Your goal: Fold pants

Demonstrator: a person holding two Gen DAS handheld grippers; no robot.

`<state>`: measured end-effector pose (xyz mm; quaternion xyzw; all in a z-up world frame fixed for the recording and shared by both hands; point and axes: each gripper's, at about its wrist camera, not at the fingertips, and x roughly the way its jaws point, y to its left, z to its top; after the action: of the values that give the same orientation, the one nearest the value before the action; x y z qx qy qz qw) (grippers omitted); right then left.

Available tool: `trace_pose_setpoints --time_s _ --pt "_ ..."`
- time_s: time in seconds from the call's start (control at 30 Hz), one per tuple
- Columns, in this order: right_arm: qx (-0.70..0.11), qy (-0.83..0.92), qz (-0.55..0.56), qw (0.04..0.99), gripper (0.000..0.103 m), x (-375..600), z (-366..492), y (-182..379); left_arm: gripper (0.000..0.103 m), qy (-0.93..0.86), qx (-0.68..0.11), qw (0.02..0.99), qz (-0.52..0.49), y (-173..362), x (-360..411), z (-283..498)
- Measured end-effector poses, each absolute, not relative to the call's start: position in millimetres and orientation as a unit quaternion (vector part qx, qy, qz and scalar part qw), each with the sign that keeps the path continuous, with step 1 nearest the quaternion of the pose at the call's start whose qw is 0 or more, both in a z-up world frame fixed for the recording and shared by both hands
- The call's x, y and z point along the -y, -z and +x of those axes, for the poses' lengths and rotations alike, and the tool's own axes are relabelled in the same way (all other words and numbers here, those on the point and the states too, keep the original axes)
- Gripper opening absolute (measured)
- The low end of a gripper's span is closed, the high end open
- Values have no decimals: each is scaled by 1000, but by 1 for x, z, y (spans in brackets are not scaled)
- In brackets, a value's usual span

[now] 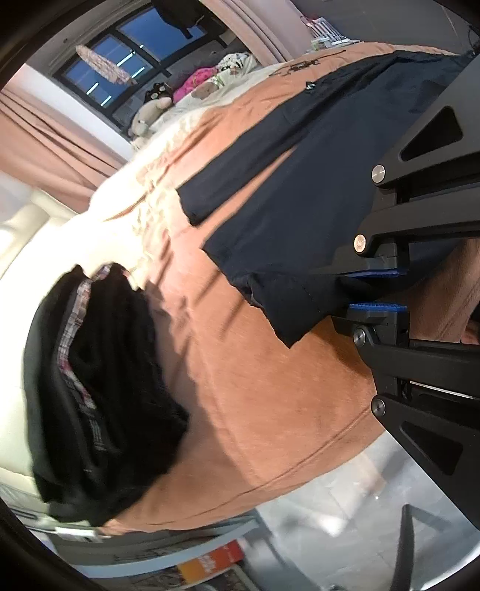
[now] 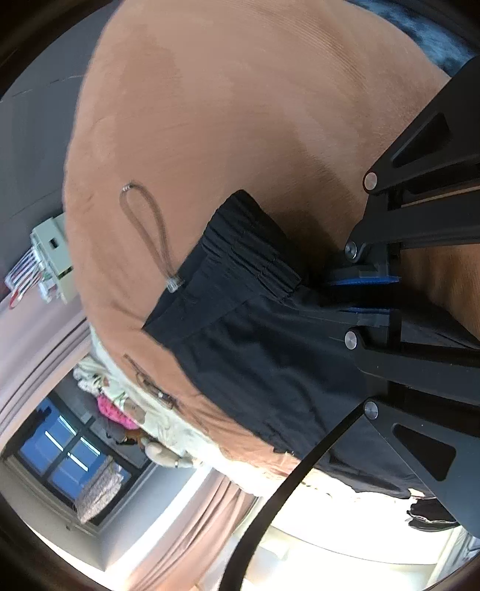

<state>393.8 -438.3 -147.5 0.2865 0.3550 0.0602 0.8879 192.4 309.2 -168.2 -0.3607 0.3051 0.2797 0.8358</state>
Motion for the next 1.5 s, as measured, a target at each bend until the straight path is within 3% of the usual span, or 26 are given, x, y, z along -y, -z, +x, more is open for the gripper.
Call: trace_pose_setpoints --time_s 0.73,1.5 --pt "-277 -66 302 910 2 421 413 105 7 -262 -255 867 -339 87 -330 258" --pt "-251 -45 314 915 2 388 472 93 7 -259 -230 876 -335 49 -363 369"
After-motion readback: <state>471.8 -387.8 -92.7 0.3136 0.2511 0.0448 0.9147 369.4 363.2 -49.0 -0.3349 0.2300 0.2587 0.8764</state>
